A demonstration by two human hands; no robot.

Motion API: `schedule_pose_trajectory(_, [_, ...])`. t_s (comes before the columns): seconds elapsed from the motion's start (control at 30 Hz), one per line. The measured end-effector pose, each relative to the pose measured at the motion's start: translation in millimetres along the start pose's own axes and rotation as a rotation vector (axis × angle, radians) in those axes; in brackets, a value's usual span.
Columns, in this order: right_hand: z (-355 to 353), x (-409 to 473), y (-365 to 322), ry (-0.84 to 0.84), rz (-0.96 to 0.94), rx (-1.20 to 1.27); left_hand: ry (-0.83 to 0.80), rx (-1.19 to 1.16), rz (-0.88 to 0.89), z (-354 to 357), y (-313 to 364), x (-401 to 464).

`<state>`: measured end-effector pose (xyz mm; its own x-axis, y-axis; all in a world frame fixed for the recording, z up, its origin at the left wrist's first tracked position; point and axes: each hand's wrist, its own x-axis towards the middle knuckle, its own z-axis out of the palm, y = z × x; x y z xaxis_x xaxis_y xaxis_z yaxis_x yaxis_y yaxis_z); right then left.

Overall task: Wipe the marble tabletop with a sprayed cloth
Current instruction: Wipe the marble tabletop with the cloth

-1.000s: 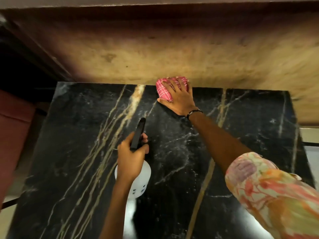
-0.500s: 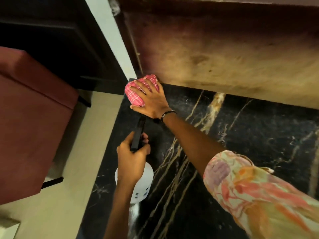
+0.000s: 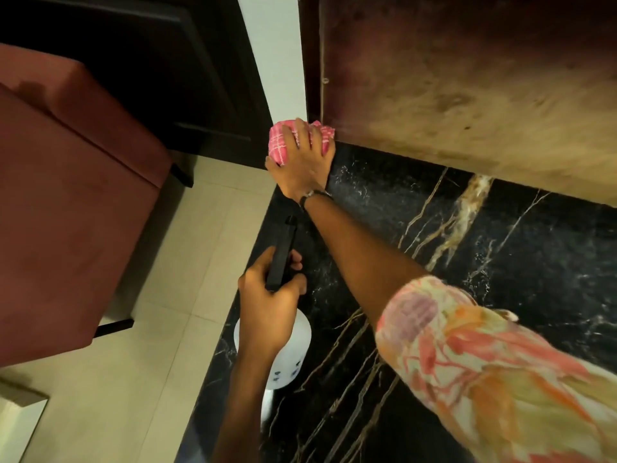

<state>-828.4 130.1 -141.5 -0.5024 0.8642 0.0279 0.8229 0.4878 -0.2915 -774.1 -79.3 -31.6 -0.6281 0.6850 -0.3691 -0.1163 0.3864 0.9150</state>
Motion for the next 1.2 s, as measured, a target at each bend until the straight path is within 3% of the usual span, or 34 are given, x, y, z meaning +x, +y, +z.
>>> schedule_pose_trajectory(0.13, [1.7, -40.3, 25.7, 0.114, 0.036, 0.047, 0.001, -0.011, -0.008, -6.9, -3.5, -1.8])
schedule_pose_trajectory(0.27, [-7.4, -25.4, 26.0, 0.022, 0.035, -0.003, -0.001, -0.011, -0.016, -17.7, -5.0, -7.9])
schedule_pose_trajectory(0.43, [-14.5, -39.8, 42.2, -0.020, -0.279, -0.114, 0.026, -0.015, -0.006, -39.9, -10.3, -27.7])
schedule_pose_trajectory(0.73, [-12.1, -205.3, -5.6, -0.190, -0.629, 0.014, 0.148, -0.056, -0.052, -98.2, -29.7, -92.5])
schedule_pose_trajectory(0.97, [-1.6, -340.1, -42.1, -0.365, -0.952, 0.052, 0.327, -0.083, -0.085, -150.0, -48.9, -179.9])
schedule_pose_trajectory(1.2, [10.1, -399.3, -77.1, -0.468, -1.160, -0.031, 0.500, -0.074, -0.123, -172.5, -90.6, -253.1])
